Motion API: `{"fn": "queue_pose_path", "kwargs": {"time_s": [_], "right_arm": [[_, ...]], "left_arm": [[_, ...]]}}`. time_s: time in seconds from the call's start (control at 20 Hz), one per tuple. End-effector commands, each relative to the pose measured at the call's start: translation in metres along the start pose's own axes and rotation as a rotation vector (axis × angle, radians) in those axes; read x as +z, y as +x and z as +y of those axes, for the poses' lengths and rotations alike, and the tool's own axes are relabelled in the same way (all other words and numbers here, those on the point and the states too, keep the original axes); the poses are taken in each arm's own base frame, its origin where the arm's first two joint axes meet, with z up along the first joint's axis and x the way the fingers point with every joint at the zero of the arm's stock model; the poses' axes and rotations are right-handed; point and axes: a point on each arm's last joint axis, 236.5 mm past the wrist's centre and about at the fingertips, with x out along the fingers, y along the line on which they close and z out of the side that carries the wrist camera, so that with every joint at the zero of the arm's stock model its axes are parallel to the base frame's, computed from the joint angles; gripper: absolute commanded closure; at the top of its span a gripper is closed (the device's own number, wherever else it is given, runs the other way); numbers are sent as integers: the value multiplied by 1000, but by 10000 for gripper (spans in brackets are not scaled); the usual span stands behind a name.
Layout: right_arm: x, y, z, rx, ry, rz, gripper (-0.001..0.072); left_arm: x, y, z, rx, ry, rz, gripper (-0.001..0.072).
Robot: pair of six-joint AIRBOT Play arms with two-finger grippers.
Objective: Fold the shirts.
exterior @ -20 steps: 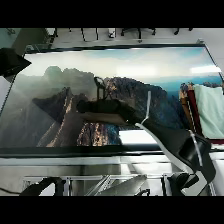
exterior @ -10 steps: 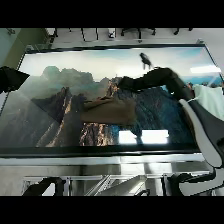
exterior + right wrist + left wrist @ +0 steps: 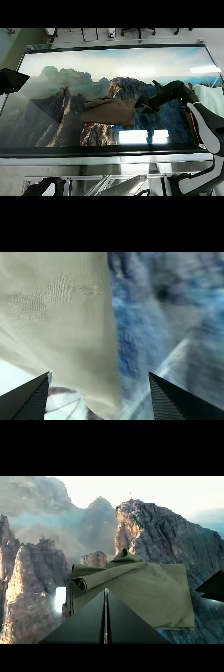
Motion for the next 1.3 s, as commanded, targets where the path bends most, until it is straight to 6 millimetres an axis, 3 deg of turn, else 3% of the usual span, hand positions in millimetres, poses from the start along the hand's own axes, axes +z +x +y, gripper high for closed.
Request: {"fn": "queue_pose_path", "kwargs": {"time_s": [0.0, 0.15, 0.2, 0.25, 0.3, 0.35, 0.5, 0.6, 0.7, 0.8, 0.95, 1.15, 1.25], "right_arm": [[-8, 40, 6, 68, 19, 47, 17], [-12, 65, 10, 55, 18, 61, 18], [-12, 70, 11, 50, 17, 58, 89], [-11, 73, 12, 46, 13, 51, 374], [-8, 73, 13, 48, 14, 37, 600], [-4, 71, 16, 58, 16, 28, 681], [12, 39, 41, 104, -15, -10, 684], [33, -19, 75, 152, -69, -102, 684], [58, -95, 104, 193, -113, -244, 684], [81, -175, 113, 216, -115, -389, 685], [103, -286, 89, 221, -51, -577, 685], [117, -428, 19, 180, 60, -914, 684], [115, -478, -21, 177, 124, -1041, 684]], "left_arm": [[0, 0, 0, 0, -1, 0, 696], [0, 0, 0, 0, 0, 1, 696], [-1, 0, 0, 0, 0, 5, 696], [-2, 0, 0, 0, 0, 7, 696], [-2, 0, 0, 0, 0, 8, 696], [-2, 0, 0, 0, 0, 8, 696], [-2, 0, 0, 0, 0, 7, 696], [-2, 0, 0, 0, 0, 7, 696], [-2, 0, 0, 0, 0, 7, 696], [-2, 0, 0, 0, 0, 7, 696], [-2, 0, 0, 0, 0, 7, 696], [-1, 0, 0, 0, 0, 6, 696], [-2, 3, 0, -3, 0, 13, 697]]}}
